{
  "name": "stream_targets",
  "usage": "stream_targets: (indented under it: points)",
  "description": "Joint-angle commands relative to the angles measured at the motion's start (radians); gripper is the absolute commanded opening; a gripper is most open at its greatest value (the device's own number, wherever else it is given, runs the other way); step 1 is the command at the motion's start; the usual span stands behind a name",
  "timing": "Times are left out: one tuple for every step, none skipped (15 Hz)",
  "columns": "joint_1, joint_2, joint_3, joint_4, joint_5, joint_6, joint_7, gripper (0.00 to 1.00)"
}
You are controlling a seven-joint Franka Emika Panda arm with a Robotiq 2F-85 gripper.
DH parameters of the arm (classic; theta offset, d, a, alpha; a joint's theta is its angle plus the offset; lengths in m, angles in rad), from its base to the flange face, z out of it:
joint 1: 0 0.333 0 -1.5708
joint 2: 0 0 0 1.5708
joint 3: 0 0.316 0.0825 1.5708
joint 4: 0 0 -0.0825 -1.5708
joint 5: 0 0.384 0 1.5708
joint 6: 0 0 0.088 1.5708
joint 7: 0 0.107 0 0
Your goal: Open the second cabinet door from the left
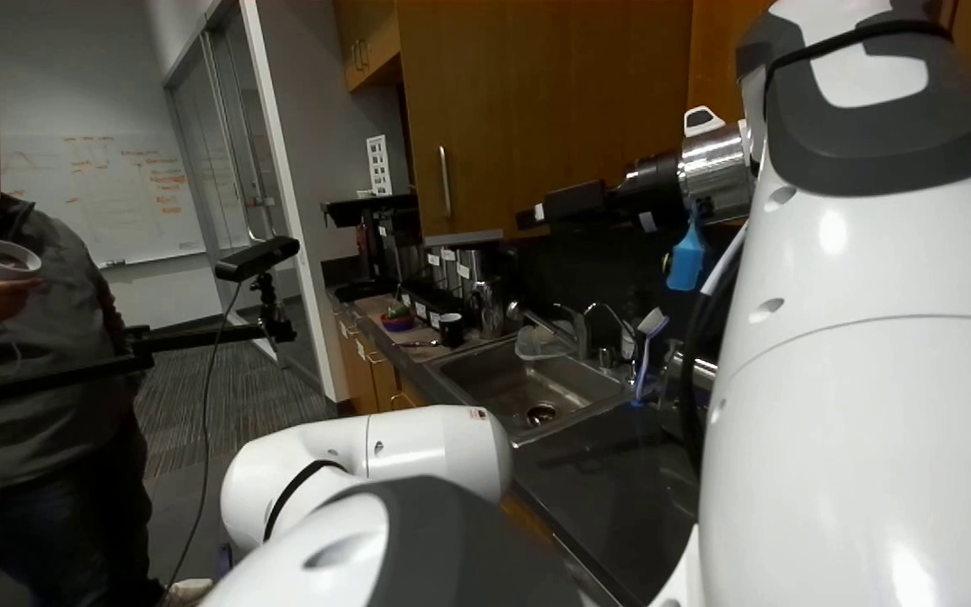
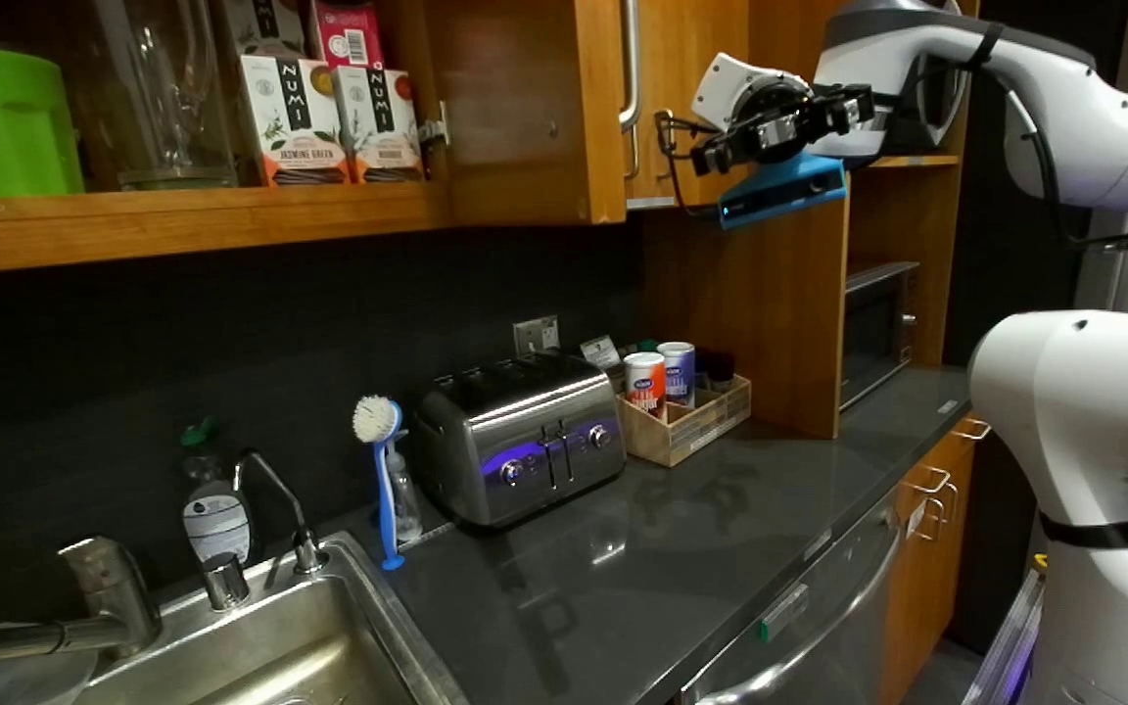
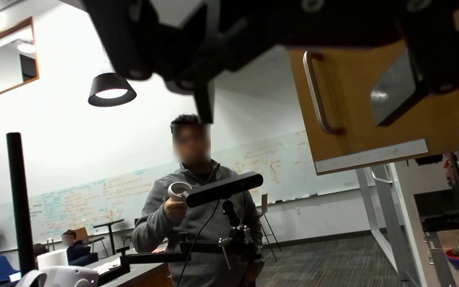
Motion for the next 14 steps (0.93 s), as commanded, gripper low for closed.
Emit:
stream_targets:
  points:
    - [-0.032, 0.059, 0.0, -0.009, 0.036, -0.01, -0.06, 1.0]
    - [-0.041, 0.066, 0.005, -0.018, 0.032, -0.001, -0.066, 1.0]
    - [-0.048, 0.075, 0.009, -0.025, 0.027, 0.007, -0.071, 1.0]
    - [-0.057, 0.087, 0.015, -0.035, 0.02, 0.017, -0.076, 1.0]
    - [-0.062, 0.095, 0.018, -0.043, 0.02, 0.02, -0.082, 1.0]
    - [-0.071, 0.107, 0.022, -0.051, 0.021, 0.027, -0.088, 1.0]
    - [-0.077, 0.116, 0.024, -0.057, 0.024, 0.03, -0.095, 1.0]
    - [-0.088, 0.126, 0.027, -0.066, 0.025, 0.042, -0.102, 1.0]
    - [-0.1, 0.137, 0.032, -0.074, 0.026, 0.053, -0.109, 1.0]
    - [-0.111, 0.149, 0.038, -0.083, 0.026, 0.065, -0.116, 1.0]
    - [-0.123, 0.159, 0.043, -0.09, 0.028, 0.078, -0.123, 1.0]
    - [-0.134, 0.167, 0.048, -0.098, 0.033, 0.087, -0.13, 1.0]
    - [-0.148, 0.179, 0.054, -0.106, 0.033, 0.099, -0.138, 1.0]
    - [-0.161, 0.187, 0.061, -0.112, 0.037, 0.107, -0.145, 1.0]
